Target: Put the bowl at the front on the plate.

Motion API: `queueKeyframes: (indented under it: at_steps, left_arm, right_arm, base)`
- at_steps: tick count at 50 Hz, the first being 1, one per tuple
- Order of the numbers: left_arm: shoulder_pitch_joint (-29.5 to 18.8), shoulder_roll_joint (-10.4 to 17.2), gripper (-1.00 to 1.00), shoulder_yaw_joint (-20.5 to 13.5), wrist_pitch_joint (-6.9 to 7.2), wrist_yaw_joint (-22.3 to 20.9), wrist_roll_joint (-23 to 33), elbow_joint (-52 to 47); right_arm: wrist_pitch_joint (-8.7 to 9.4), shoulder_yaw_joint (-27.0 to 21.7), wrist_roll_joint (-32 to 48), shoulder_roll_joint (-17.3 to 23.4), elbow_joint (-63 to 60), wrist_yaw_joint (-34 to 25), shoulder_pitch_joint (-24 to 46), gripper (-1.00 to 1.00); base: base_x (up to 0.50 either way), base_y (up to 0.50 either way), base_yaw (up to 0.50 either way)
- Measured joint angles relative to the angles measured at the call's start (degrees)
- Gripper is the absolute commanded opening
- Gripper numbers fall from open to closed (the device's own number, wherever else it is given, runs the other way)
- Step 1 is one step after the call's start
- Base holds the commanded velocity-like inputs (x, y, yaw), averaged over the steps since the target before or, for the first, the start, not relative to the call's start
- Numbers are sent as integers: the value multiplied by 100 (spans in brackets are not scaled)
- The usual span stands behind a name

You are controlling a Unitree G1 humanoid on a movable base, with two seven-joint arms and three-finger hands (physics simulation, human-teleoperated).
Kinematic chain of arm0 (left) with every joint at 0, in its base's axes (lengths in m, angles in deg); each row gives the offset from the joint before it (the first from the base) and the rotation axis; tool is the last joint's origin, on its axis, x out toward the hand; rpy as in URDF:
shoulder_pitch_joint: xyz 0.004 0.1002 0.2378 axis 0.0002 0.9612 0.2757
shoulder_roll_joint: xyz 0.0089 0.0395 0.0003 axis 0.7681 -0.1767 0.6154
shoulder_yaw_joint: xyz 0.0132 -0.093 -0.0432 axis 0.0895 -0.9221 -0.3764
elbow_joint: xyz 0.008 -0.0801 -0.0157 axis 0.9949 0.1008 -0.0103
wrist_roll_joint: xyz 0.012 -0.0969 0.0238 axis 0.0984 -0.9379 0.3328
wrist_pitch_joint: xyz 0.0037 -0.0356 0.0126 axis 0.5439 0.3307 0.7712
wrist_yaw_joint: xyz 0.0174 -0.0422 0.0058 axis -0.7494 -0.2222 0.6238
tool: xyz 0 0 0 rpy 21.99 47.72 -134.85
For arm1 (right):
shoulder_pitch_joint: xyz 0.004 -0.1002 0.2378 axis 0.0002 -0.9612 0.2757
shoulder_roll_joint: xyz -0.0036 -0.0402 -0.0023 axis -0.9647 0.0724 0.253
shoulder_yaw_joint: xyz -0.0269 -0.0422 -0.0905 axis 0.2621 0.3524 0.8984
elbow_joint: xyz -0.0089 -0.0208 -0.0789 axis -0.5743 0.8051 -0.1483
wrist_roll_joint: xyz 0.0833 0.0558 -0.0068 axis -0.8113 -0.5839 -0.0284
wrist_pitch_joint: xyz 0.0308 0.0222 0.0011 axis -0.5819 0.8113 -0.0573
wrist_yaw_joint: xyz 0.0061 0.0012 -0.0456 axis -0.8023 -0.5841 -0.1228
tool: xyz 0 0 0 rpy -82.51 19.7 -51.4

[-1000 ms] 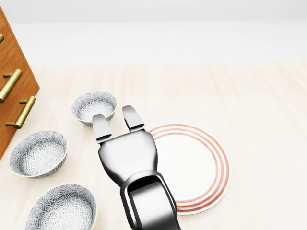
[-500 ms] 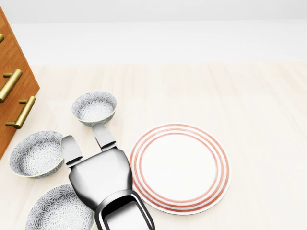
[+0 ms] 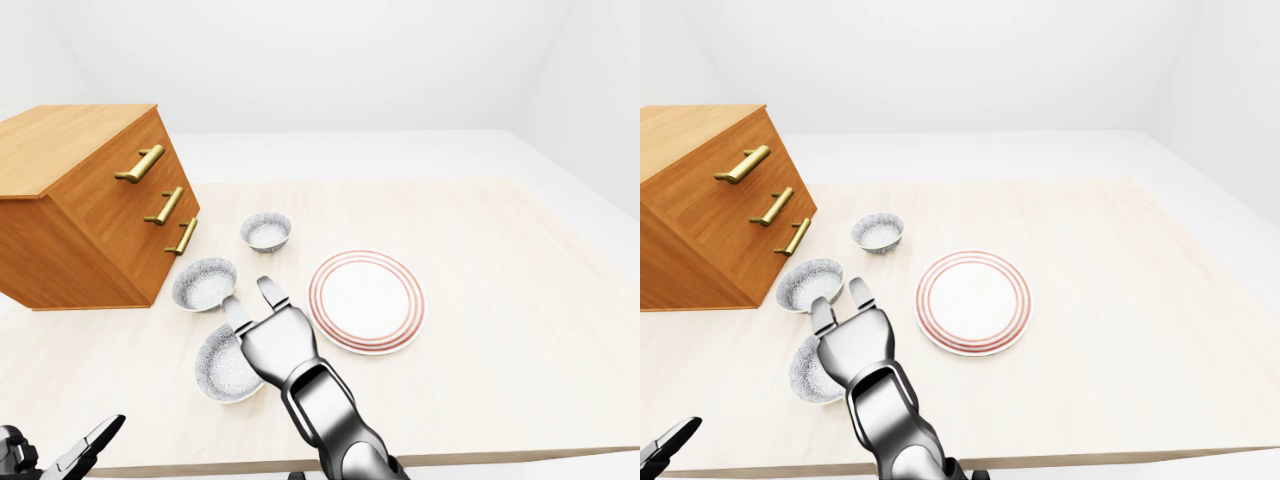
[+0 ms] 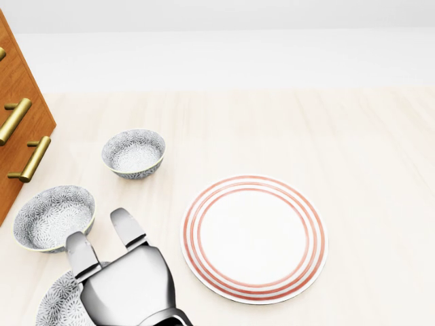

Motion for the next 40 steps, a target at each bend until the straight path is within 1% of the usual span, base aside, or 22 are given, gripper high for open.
queueKeyframes:
  at_steps: [6,12,17,20,26,40]
  left_arm:
    - [7,-4,100,-7,15,4,-2,-28]
    - [-8,4,100,5,-16,19,13,14]
    - [7,3,100,-5,20,21,0,-28]
    - [0,2,100,-5,9,19,8,-15]
    - [-4,6,100,4,-14,20,6,11]
    - [6,4,100,-3,1,8,-9,-17]
  right_arm:
    - [0,134,51,62,106,65,-81,100]
    - [0,295,66,63,384,194,-147,100]
    - [0,390,-21,73,589,339,-197,100]
    - [0,436,-52,94,652,399,-224,100]
    - [0,497,-113,136,754,514,-274,100]
    - [0,525,-95,235,767,659,-353,100]
  base:
    - [0,0,0]
    - [0,0,0]
    - [0,0,0]
    - [0,0,0]
    - [0,0,0]
    - [0,0,0]
